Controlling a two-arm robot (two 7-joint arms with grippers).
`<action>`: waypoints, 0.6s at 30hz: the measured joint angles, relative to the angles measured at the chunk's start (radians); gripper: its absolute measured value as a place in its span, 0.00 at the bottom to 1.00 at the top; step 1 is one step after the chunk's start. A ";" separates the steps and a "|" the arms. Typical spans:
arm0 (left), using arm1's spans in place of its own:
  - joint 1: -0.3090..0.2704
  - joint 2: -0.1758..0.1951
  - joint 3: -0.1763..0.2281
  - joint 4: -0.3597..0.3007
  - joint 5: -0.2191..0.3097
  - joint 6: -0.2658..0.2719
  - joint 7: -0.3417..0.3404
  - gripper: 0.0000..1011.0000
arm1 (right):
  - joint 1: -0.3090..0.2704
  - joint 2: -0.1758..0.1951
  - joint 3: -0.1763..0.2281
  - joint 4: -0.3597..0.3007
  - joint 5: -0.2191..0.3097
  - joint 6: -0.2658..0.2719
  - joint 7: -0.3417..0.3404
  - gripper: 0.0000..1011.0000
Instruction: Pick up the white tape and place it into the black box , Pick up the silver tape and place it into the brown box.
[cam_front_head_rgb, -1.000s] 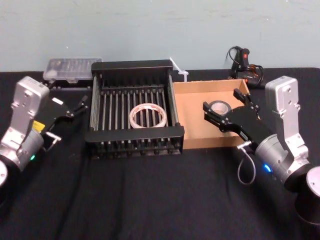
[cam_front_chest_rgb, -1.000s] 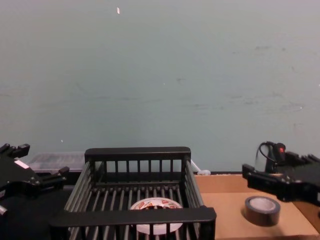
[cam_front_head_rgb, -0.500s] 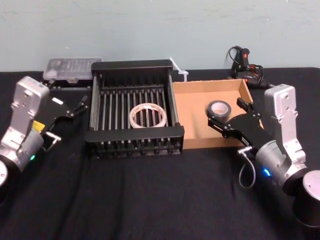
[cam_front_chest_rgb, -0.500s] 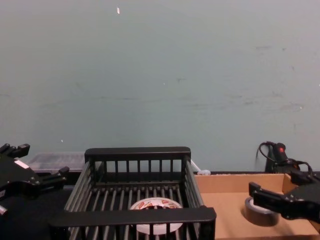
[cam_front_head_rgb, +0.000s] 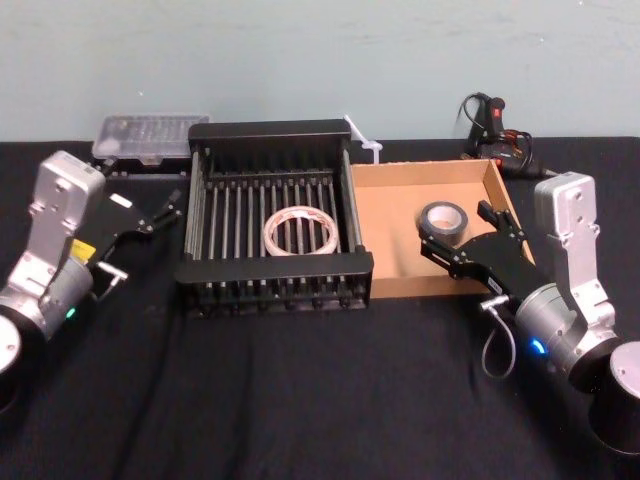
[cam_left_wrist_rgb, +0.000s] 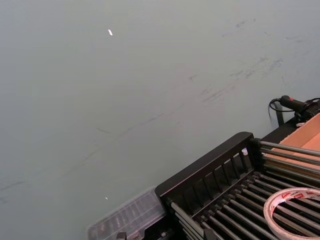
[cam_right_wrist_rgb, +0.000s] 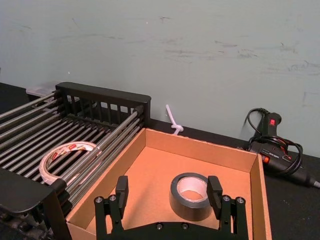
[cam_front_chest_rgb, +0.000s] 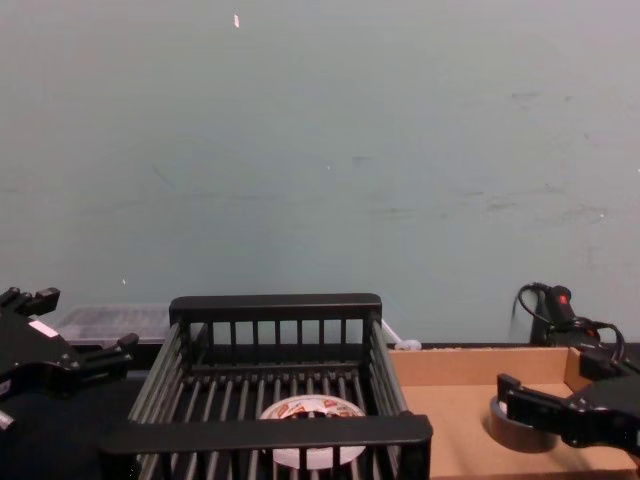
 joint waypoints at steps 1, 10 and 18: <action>0.000 0.000 0.000 0.000 0.000 0.000 0.000 0.99 | 0.000 0.000 0.000 0.000 0.000 0.000 0.000 0.99; 0.000 0.000 0.000 0.000 0.000 0.000 0.000 0.99 | -0.001 0.001 -0.002 -0.003 0.000 0.001 -0.003 0.99; 0.000 0.000 0.000 0.000 0.000 0.000 0.000 0.99 | -0.001 0.002 -0.002 -0.004 0.001 0.001 -0.005 0.99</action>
